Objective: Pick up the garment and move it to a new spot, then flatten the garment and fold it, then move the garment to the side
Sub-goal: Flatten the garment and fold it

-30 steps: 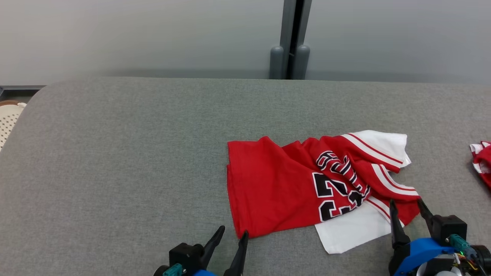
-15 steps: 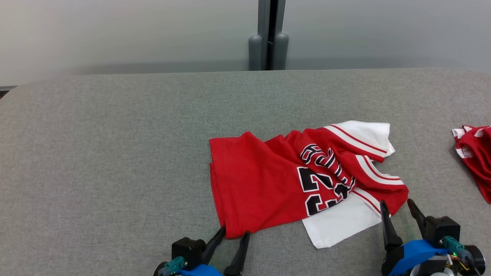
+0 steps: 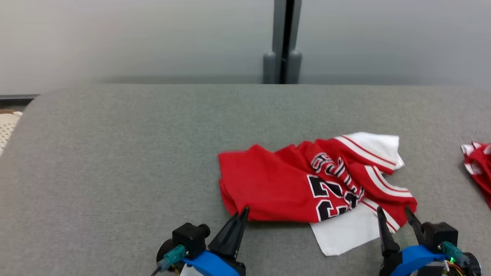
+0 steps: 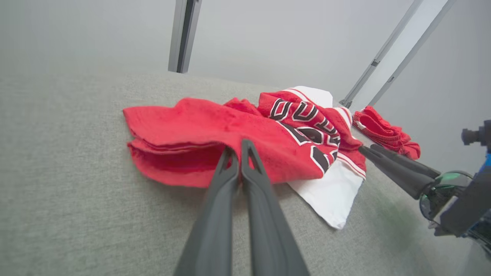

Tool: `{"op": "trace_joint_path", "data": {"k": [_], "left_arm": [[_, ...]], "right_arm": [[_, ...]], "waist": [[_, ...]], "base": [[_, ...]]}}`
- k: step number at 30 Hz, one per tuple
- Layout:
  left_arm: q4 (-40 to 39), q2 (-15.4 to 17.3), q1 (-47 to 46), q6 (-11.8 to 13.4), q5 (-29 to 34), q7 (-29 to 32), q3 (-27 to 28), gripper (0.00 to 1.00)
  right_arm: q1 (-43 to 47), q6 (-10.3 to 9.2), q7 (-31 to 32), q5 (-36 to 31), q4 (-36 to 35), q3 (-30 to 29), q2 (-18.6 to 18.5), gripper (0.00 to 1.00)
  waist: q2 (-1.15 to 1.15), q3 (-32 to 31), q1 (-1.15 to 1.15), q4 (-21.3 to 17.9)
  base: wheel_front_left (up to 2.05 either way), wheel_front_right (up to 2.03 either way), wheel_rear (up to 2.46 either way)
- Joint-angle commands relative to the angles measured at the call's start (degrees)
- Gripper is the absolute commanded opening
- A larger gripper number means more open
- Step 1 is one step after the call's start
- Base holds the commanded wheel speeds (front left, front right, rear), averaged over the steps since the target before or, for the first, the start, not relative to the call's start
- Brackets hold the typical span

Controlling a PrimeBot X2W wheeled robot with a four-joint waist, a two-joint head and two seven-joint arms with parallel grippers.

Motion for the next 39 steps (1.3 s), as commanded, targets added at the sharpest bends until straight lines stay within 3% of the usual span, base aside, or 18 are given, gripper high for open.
{"op": "trace_joint_path", "data": {"k": [1, 10, 15, 34, 35, 36, 37, 39], "left_arm": [[-2.19, 0.29, 0.75, -0.1, 1.25, -0.16, 0.69, 0.0], [-11.94, 0.77, 2.76, -0.1, 5.66, -0.16, 2.4, 0.0], [-12.04, 1.42, 2.7, -0.1, 6.91, -0.16, 5.68, 0.0], [10.16, 4.11, -12.92, 0.49, 12.88, -0.16, 25.04, 0.0], [10.96, 4.01, -13.45, 0.97, 13.44, -0.16, 25.97, 0.09], [11.63, 3.78, -13.79, 1.19, 14.0, -0.16, 26.88, 0.49], [12.19, 3.4, -13.78, 1.42, 14.36, -0.16, 27.65, 1.0], [12.6, 2.68, -13.11, 1.64, 15.31, -0.16, 29.21, 1.0]], "right_arm": [[1.29, -0.02, -0.06, 0.54, 0.25, 0.03, 0.02, 1.0], [3.52, -0.02, -0.06, 2.92, 1.4, 1.1, -0.02, 1.0], [3.2, -0.02, -0.06, 3.88, 1.46, 2.16, -0.02, 1.0], [-1.89, -0.02, -0.06, 4.14, -1.69, 5.03, -0.02, 1.0], [-1.92, -0.02, -0.06, 4.27, -1.8, 5.12, -0.02, 1.0], [-1.82, -0.02, -0.06, 4.45, -1.91, 5.28, -0.02, 1.0], [-1.72, -0.02, -0.06, 4.61, -1.97, 5.44, -0.02, 1.0], [-1.73, -0.02, -0.06, 5.26, -2.27, 5.64, -0.02, 1.0]], "waist": [[0.0, -0.98, 0.0, 0.89], [0.0, -4.39, 0.0, 5.14], [0.0, -4.12, 0.0, 5.51], [0.0, 5.27, 0.0, -1.88], [0.0, 5.41, 0.0, -1.96], [0.0, 5.48, 0.0, -2.03], [0.0, 5.47, 0.0, -2.07], [0.0, 5.28, 0.0, -1.97]], "base": [[0.0, 0.0, 0.0], [0.0, 0.0, 0.0], [0.0, 0.0, 0.0], [0.0, 0.0, 0.0], [0.0, 0.0, 0.0], [0.0, 0.0, 0.0], [0.0, 0.0, 0.0], [0.0, 0.0, 0.0]]}}
